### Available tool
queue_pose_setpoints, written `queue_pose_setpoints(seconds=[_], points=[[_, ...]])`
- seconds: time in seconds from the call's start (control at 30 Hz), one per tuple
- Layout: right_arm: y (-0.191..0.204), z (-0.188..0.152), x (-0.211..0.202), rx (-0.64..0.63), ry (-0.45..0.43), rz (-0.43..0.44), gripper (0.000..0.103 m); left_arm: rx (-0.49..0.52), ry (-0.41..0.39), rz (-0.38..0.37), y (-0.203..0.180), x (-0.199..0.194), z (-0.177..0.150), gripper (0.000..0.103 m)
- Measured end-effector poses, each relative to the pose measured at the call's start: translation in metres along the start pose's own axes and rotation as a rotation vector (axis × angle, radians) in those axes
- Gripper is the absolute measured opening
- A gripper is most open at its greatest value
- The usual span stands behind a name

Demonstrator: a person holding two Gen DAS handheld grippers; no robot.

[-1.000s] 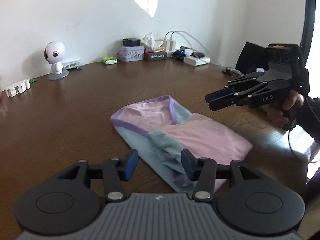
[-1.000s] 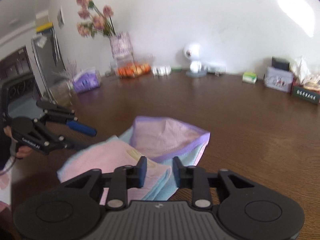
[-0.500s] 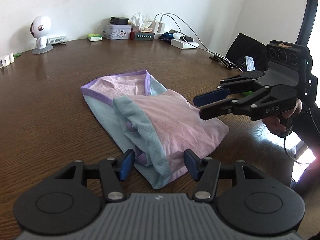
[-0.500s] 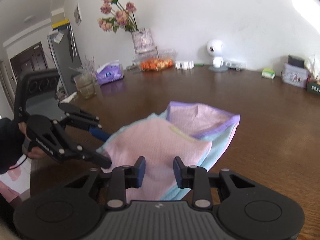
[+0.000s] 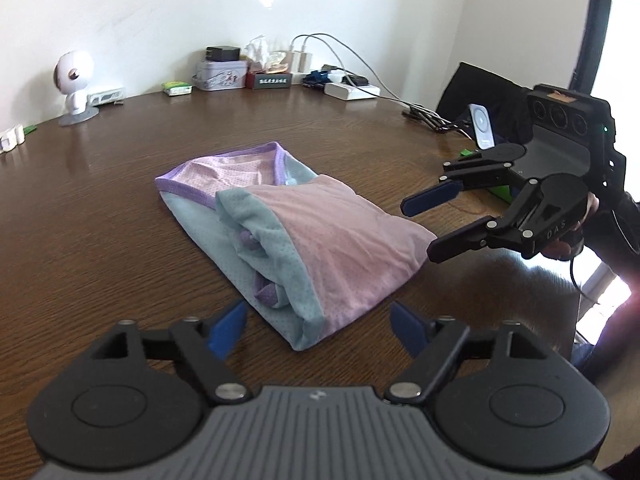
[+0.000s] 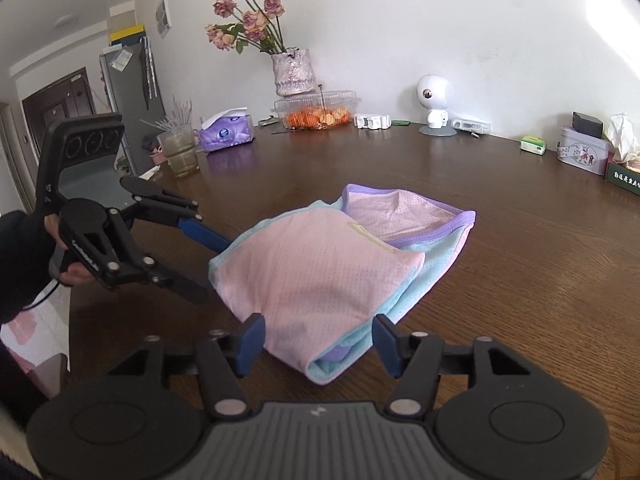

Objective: Fold clothes

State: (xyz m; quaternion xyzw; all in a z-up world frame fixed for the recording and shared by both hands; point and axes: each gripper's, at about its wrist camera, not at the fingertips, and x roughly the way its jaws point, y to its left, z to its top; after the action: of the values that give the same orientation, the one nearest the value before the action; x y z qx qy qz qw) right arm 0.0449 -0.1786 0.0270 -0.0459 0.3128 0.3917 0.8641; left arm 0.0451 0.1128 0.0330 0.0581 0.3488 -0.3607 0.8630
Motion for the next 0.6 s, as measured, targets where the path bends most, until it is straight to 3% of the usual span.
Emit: queue_pose_setpoints(seconds=[0.2,0.3,0.4,0.43,0.47,0.5,0.53,0.57,0.6], points=[[0.005,-0.001,0.008,-0.035,0.008,0.011,0.061,0.021,-0.008,-0.024,0.001,0.005,0.006,0.08],[0.004,-0.003,0.013,-0.039,0.016,0.016,0.061,0.017,-0.01,-0.035,0.003,0.01,0.012,0.072],[0.002,-0.003,0.017,-0.038,0.023,0.011,0.06,0.022,0.021,-0.055,0.003,0.019,0.016,0.043],[0.002,-0.003,0.018,-0.037,0.024,0.01,0.06,0.024,0.027,-0.057,0.002,0.02,0.015,0.026],[0.001,-0.003,0.018,-0.035,0.022,0.016,0.058,0.021,0.03,-0.057,0.002,0.021,0.015,0.02],[0.001,-0.003,0.018,-0.032,0.021,0.024,0.043,0.016,0.025,-0.059,0.002,0.018,0.015,0.017],[0.001,-0.003,0.017,-0.029,0.024,0.03,0.018,0.009,0.02,-0.066,0.002,0.016,0.014,0.009],[0.002,-0.002,0.015,-0.03,0.019,0.038,0.009,-0.003,0.018,-0.081,0.003,0.013,0.013,0.009],[0.002,-0.002,0.012,-0.031,0.013,0.045,0.007,-0.016,0.021,-0.085,0.004,0.011,0.012,0.01]])
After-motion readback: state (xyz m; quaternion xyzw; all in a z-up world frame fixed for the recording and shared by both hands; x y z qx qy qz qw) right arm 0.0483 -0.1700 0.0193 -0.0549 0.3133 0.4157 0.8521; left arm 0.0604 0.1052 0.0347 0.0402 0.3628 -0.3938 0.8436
